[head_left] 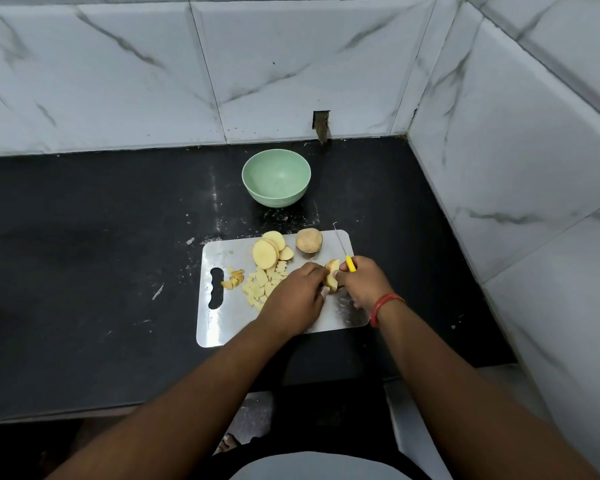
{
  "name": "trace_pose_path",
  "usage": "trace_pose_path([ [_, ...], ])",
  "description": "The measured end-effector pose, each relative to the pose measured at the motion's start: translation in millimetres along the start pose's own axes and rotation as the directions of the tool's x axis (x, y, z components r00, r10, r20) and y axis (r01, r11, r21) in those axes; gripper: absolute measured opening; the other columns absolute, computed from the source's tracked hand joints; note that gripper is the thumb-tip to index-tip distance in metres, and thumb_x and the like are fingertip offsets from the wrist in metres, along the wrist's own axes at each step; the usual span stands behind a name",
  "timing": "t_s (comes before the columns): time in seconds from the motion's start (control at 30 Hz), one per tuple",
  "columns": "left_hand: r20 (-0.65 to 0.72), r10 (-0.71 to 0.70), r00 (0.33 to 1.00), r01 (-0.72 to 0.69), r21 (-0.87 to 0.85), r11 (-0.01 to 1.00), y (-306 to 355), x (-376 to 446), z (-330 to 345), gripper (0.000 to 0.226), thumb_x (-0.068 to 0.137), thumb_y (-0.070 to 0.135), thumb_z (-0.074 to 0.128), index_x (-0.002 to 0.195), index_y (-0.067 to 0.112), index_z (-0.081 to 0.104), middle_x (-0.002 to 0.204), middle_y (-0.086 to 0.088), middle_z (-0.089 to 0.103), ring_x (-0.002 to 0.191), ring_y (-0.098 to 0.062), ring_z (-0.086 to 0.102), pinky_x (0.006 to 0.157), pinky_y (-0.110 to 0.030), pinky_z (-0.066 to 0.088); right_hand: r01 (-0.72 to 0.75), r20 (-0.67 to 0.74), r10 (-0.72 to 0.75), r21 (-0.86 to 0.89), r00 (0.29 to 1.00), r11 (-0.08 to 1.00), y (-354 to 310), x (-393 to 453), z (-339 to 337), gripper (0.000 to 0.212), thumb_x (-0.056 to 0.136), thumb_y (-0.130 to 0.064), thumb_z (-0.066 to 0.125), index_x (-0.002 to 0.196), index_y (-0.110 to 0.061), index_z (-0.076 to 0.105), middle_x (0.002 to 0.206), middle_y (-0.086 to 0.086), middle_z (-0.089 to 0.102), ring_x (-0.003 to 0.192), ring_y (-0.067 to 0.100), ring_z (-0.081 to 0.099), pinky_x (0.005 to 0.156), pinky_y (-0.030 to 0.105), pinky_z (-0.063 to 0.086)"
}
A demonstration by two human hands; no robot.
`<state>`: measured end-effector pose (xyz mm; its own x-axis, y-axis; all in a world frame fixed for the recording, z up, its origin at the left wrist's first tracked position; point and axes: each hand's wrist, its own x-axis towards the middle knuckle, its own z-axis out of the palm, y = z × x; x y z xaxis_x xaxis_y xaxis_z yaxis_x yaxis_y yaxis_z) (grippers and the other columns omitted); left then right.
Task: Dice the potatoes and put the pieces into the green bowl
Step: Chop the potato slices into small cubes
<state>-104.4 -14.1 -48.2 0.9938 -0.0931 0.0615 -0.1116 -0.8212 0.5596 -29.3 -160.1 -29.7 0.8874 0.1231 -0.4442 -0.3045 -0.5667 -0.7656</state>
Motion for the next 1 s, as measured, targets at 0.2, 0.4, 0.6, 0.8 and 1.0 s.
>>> trace_pose_path([
  [0.2,0.036,0.142,0.989,-0.147,0.279,0.949,-8,-2,2,0.041,0.094,0.020,0.053,0.130,0.005,0.065,0.133,-0.009,0.062,0.105,-0.033,0.063,0.090,-0.042,0.054,-0.036,0.003,0.035,0.020,0.999,0.999,4,5,-7,0.003,0.087,-0.013,0.062,0.089,-0.015,0.063,0.074,0.009,0.062,0.053,0.020,0.052,0.041,0.025,0.039],
  [0.4,0.007,0.227,0.974,-0.216,0.342,0.915,-12,-2,10,0.034,0.089,0.020,0.059,0.119,0.007,0.066,0.125,-0.009,0.061,0.102,-0.032,0.061,0.090,-0.044,0.053,0.066,-0.032,-0.072,-0.170,0.997,0.983,-4,2,-6,0.014,0.087,-0.025,0.063,0.083,-0.012,0.065,0.077,0.009,0.065,0.073,0.027,0.063,0.065,0.038,0.052],
  [0.6,0.004,0.309,0.951,-0.270,0.498,0.824,-17,0,8,0.038,0.093,0.029,0.044,0.115,0.013,0.069,0.115,-0.003,0.063,0.109,-0.028,0.058,0.105,-0.044,0.044,0.063,0.017,-0.061,-0.118,0.998,0.991,-9,0,-6,0.011,0.083,-0.022,0.072,0.087,-0.012,0.069,0.080,0.006,0.069,0.077,0.022,0.067,0.070,0.036,0.056],
  [0.8,0.010,0.320,0.947,-0.267,0.576,0.773,-11,8,5,0.035,0.091,0.035,0.046,0.107,0.011,0.067,0.117,-0.008,0.061,0.111,-0.032,0.056,0.105,-0.047,0.043,-0.019,0.088,0.025,-0.067,0.996,0.998,-5,-6,-13,0.008,0.080,-0.011,0.065,0.085,-0.006,0.069,0.066,0.006,0.057,0.054,0.018,0.052,0.048,0.025,0.038],
  [1.0,-0.005,0.317,0.949,-0.242,0.635,0.733,-15,13,6,0.022,0.093,0.033,0.058,0.104,0.017,0.070,0.107,-0.003,0.064,0.099,-0.027,0.060,0.091,-0.041,0.049,0.011,0.087,-0.007,-0.039,0.996,0.999,2,-11,-16,0.017,0.082,-0.022,0.072,0.087,-0.006,0.066,0.065,0.006,0.058,0.052,0.020,0.051,0.046,0.026,0.038],
])
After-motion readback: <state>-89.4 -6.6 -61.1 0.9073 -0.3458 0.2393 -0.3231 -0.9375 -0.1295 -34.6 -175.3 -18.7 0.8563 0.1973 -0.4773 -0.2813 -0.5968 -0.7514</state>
